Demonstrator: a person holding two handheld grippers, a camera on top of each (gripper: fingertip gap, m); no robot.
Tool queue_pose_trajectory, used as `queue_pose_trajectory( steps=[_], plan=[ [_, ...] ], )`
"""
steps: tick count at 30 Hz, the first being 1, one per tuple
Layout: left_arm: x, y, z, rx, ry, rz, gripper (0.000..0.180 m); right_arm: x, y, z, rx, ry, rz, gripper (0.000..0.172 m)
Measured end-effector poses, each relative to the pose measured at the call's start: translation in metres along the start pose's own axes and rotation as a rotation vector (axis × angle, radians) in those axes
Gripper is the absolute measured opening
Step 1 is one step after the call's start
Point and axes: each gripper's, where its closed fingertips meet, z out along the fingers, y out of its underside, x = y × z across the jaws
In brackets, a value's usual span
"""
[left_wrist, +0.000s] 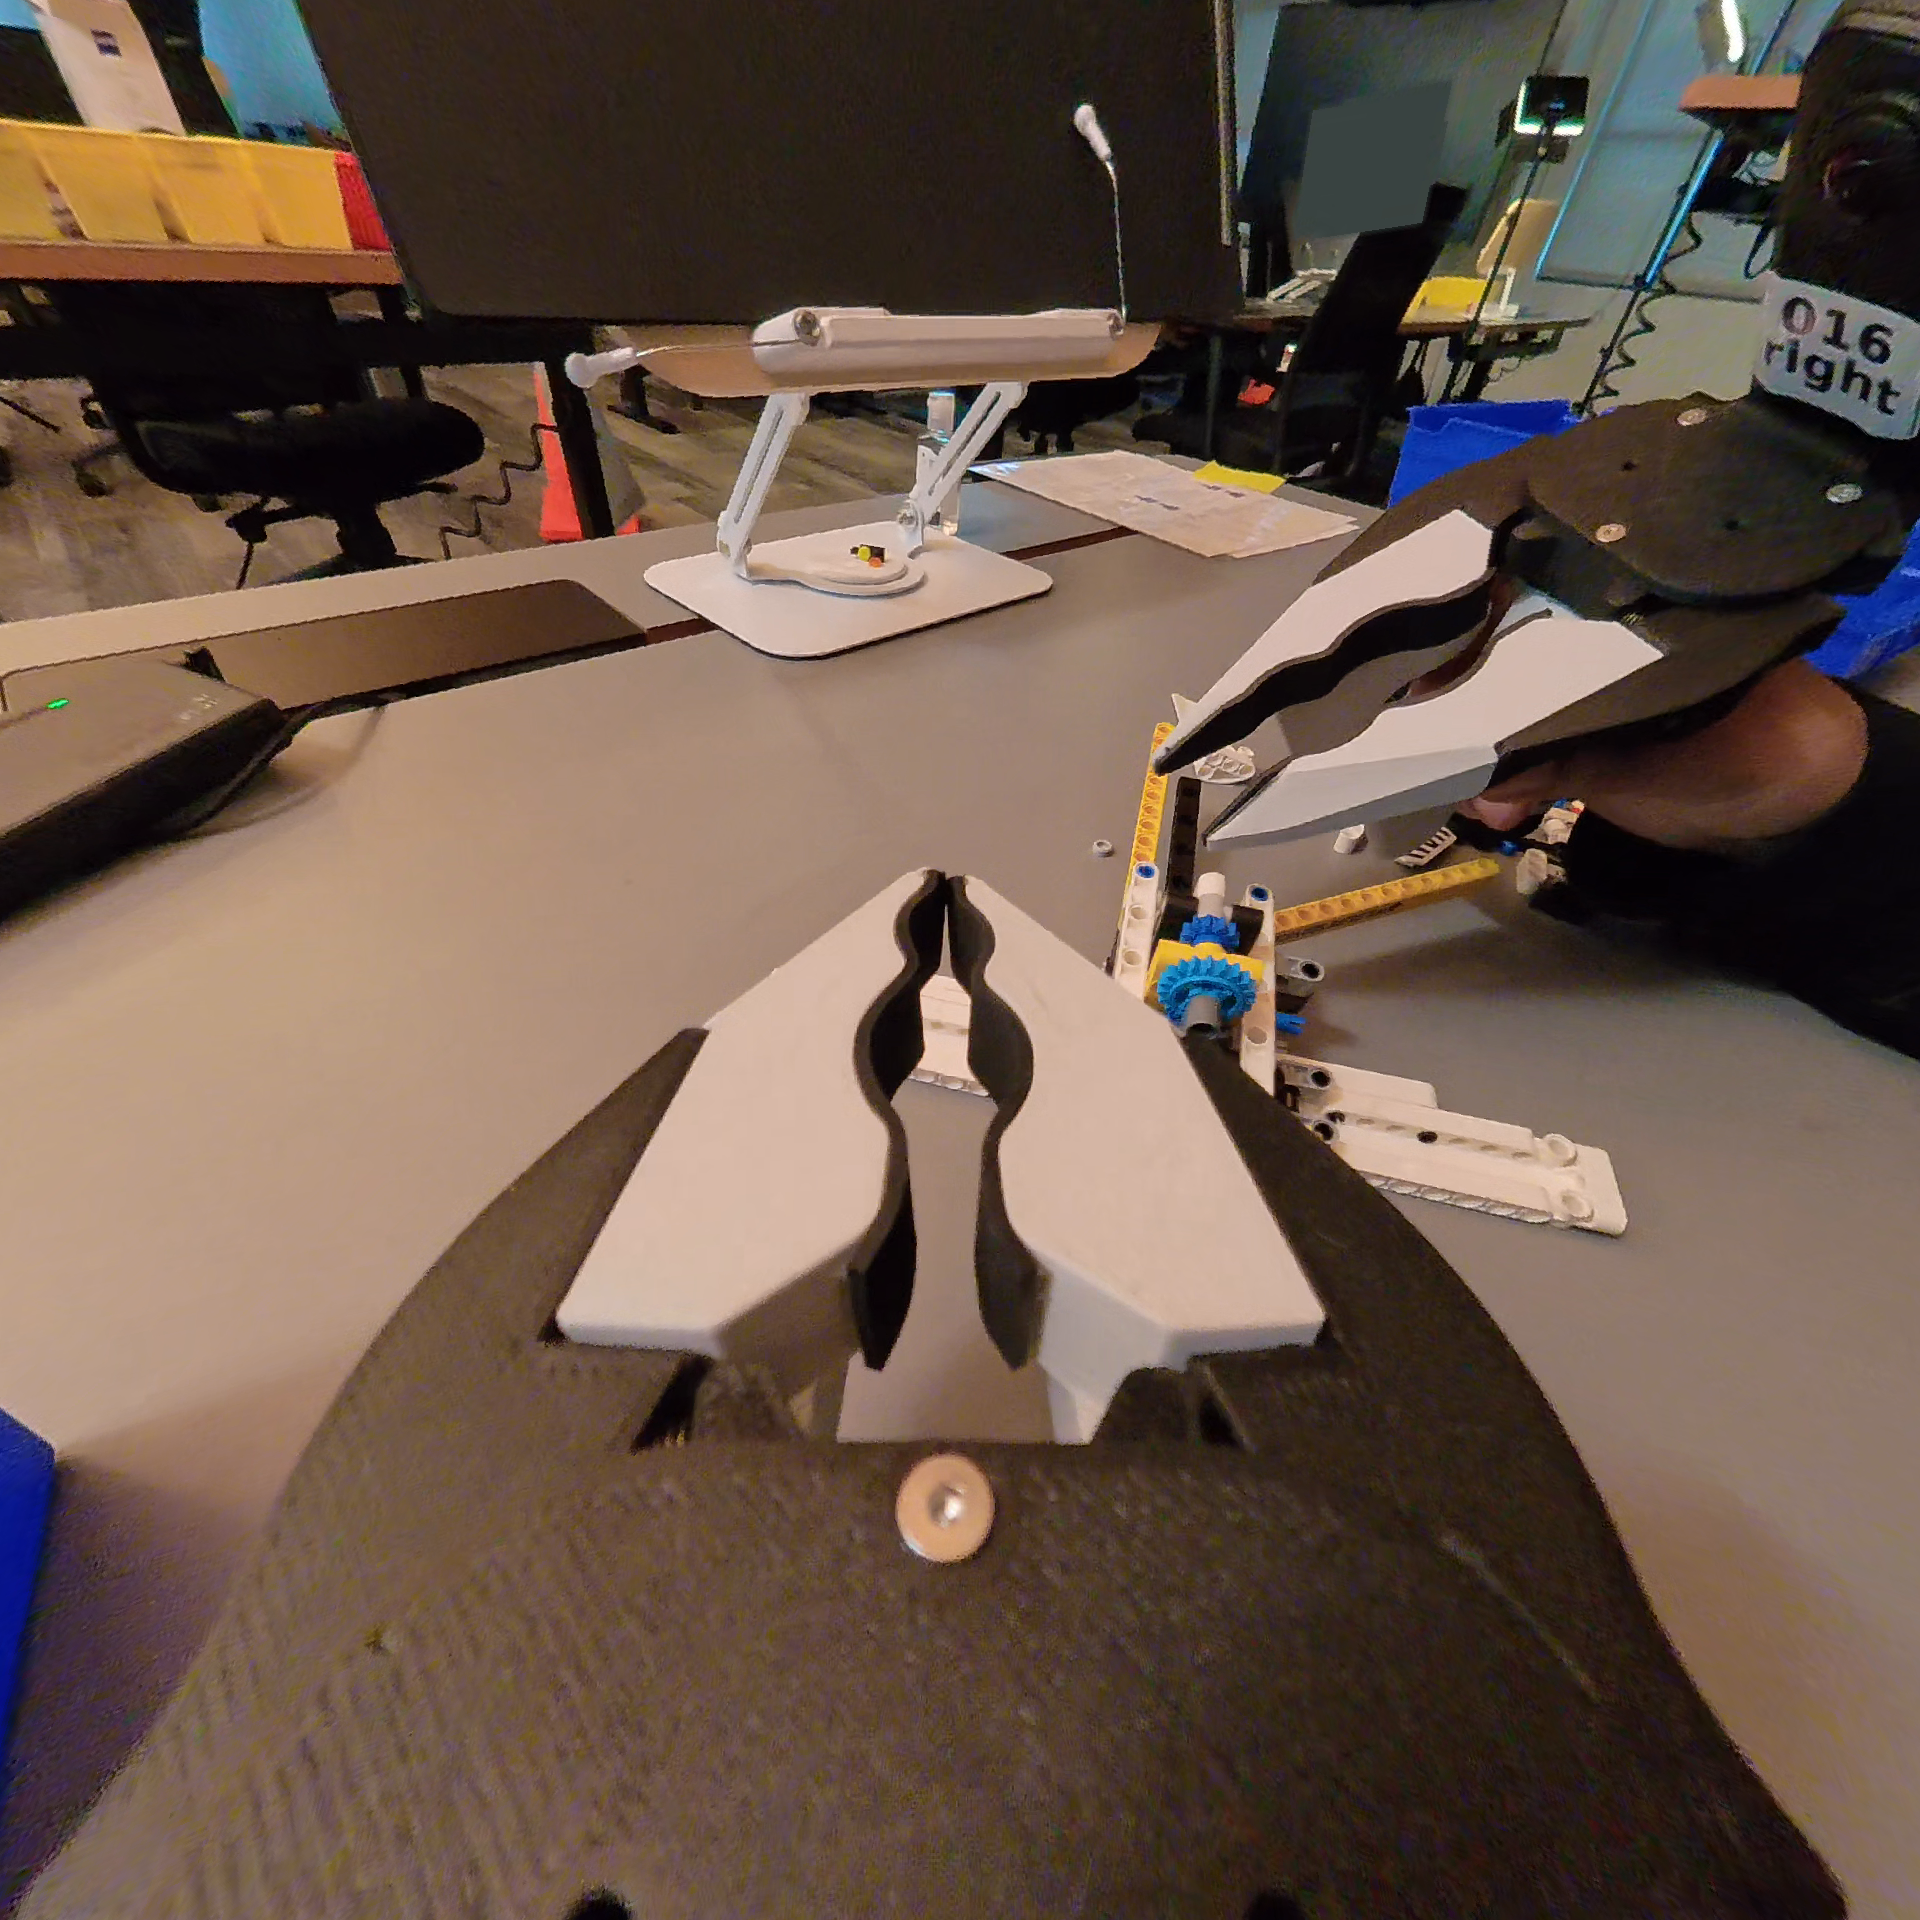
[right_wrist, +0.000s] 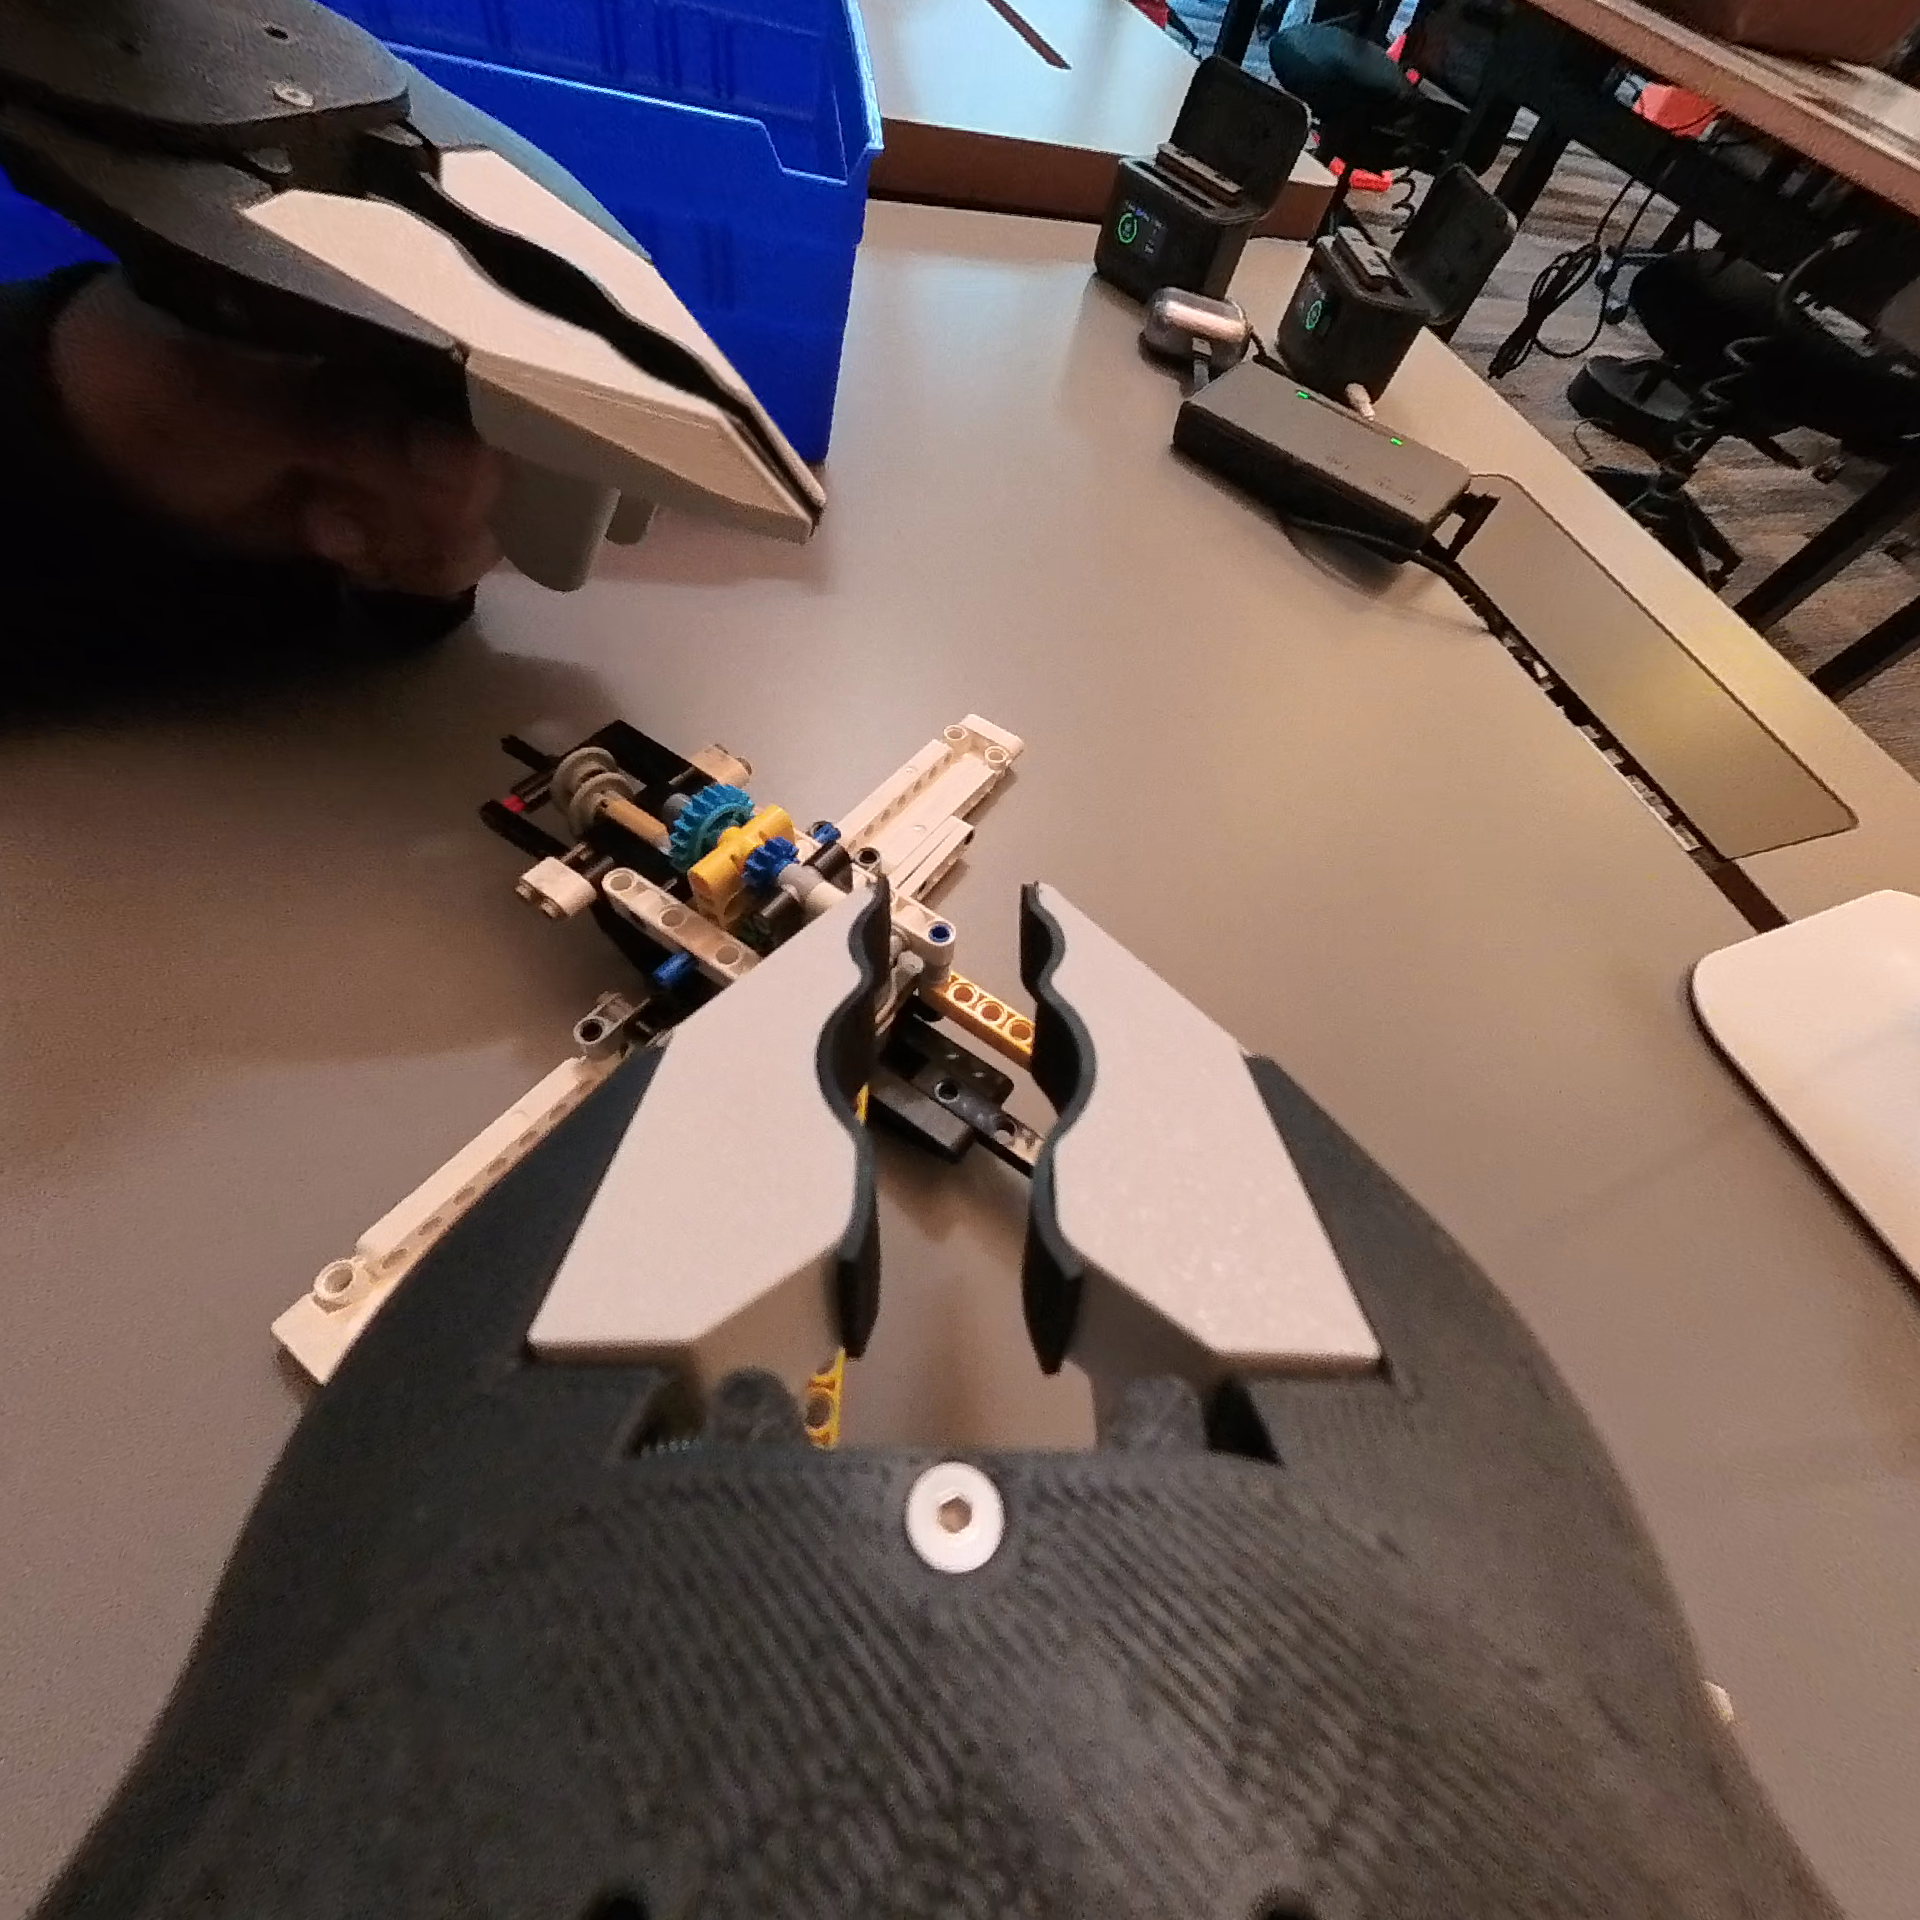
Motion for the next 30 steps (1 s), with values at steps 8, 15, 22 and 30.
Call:
queue_pose_trajectory(
  steps=[8,15,22,30],
  plan=[
    [0.002,0.001,0.0,-0.003,0.019,-0.008,0.0,0.002,-0.001,-0.001,0.01,0.006,0.005,0.021],
    [0.002,0.001,0.001,-0.007,0.036,-0.055,0.004,0.009,-0.004,-0.011,0.012,0.005,0.007,0.024],
    [0.002,0.006,0.003,-0.038,0.063,-0.131,0.012,-0.048,0.008,-0.017,-0.09,-0.304,-0.118,0.025],
    [0.03,0.03,0.011,-0.209,0.294,-0.351,0.04,-0.022,0.045,-0.005,-0.312,-0.116,-0.255,0.016]
  ],
)
